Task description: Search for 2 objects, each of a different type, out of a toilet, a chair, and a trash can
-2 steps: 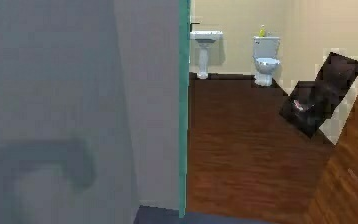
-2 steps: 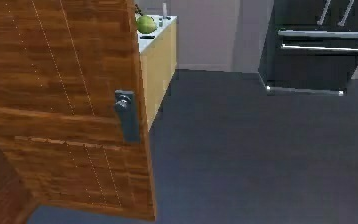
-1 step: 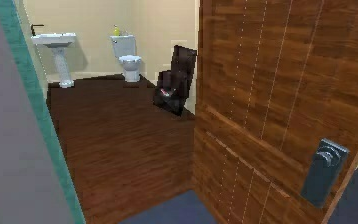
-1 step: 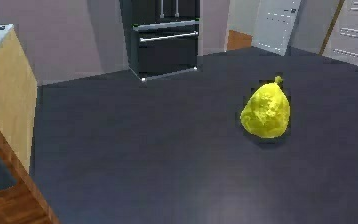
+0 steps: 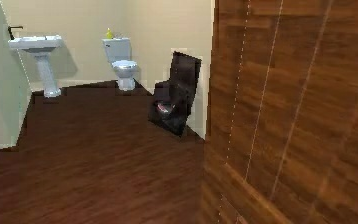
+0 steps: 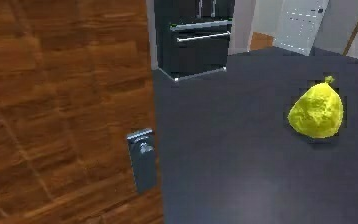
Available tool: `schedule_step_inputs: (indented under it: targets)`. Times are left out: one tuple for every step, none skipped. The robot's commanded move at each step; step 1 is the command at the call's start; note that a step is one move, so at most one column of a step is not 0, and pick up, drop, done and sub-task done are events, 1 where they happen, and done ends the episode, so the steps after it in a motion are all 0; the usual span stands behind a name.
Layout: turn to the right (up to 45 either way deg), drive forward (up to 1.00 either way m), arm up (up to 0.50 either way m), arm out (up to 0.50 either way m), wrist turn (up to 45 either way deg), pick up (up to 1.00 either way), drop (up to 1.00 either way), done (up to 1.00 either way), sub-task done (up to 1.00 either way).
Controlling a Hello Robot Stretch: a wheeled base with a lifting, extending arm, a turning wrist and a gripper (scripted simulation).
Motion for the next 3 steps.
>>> schedule_step_inputs:
  targets:
    - [-24.0, 0.00, 0.00, 0.00, 0.0, 0.00, 0.00, 0.00, 0.00]
    - [0.0, 0.85, 0.00, 0.00, 0.0, 0.00, 0.00, 0.00, 0.00]
    - [-30.0, 0.00, 0.00, 0.00, 0.0, 0.00, 0.00, 0.00, 0.00]
